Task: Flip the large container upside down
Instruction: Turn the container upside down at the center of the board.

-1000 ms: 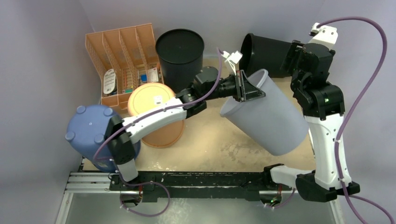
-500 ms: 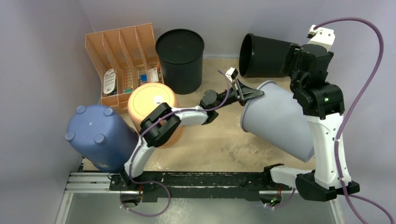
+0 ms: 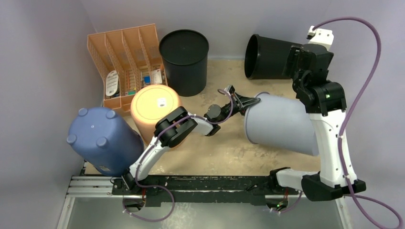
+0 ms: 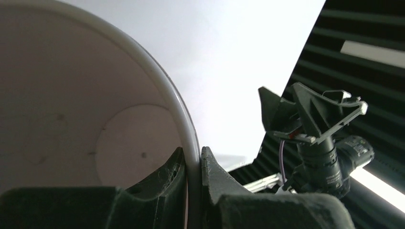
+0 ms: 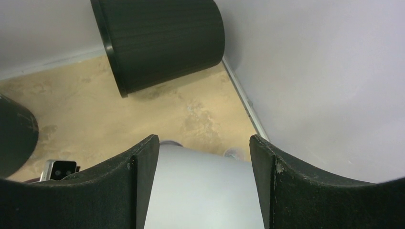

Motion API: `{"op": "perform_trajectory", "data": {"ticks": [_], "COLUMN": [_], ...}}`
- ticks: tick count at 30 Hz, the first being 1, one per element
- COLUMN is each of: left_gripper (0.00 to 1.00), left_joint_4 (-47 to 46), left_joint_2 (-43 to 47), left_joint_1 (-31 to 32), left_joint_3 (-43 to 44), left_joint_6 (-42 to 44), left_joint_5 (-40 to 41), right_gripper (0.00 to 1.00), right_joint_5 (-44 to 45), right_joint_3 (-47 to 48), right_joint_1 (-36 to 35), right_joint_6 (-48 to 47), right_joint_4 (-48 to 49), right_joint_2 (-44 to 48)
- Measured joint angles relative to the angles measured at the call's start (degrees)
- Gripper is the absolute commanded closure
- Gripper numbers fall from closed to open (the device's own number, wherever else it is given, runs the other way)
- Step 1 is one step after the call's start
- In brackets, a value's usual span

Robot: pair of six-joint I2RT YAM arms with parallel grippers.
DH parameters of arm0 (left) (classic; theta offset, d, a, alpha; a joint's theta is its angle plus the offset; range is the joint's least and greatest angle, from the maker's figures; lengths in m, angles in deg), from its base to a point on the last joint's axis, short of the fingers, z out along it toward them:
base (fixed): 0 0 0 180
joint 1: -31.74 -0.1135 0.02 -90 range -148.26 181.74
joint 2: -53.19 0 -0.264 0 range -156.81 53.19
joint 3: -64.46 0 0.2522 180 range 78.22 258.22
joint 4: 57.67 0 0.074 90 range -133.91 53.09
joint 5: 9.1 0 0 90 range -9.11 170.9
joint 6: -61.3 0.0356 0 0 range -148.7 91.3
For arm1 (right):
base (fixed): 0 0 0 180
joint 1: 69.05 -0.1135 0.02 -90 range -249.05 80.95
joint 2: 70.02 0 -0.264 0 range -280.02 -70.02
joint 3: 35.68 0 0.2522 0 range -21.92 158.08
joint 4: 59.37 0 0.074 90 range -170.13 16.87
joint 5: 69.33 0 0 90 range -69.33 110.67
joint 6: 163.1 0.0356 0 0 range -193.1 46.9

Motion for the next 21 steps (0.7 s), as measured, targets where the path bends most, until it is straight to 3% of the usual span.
{"op": "perform_trajectory", "data": {"ticks": [13, 21], "left_gripper": [1.0, 0.95], "left_joint_4": [-3.2, 1.4], "left_joint_2": [-10.1, -8.8], "left_joint_1": [-0.9, -1.8], "left_joint_3": [1.3, 1.8], "left_joint_6": [-5.2, -1.0], "left_joint_5": [6.7, 5.1], "right_gripper": [0.28, 0.27], "right_joint_5": [-3.4, -5.2], "right_joint_3": [-7.2, -8.4], "right_joint_1": [0.0, 0.0], "right_joint_6": [0.1, 0.6], "right_joint_4": [0.5, 0.4], "right_joint_2": [-0.6, 0.5]}}
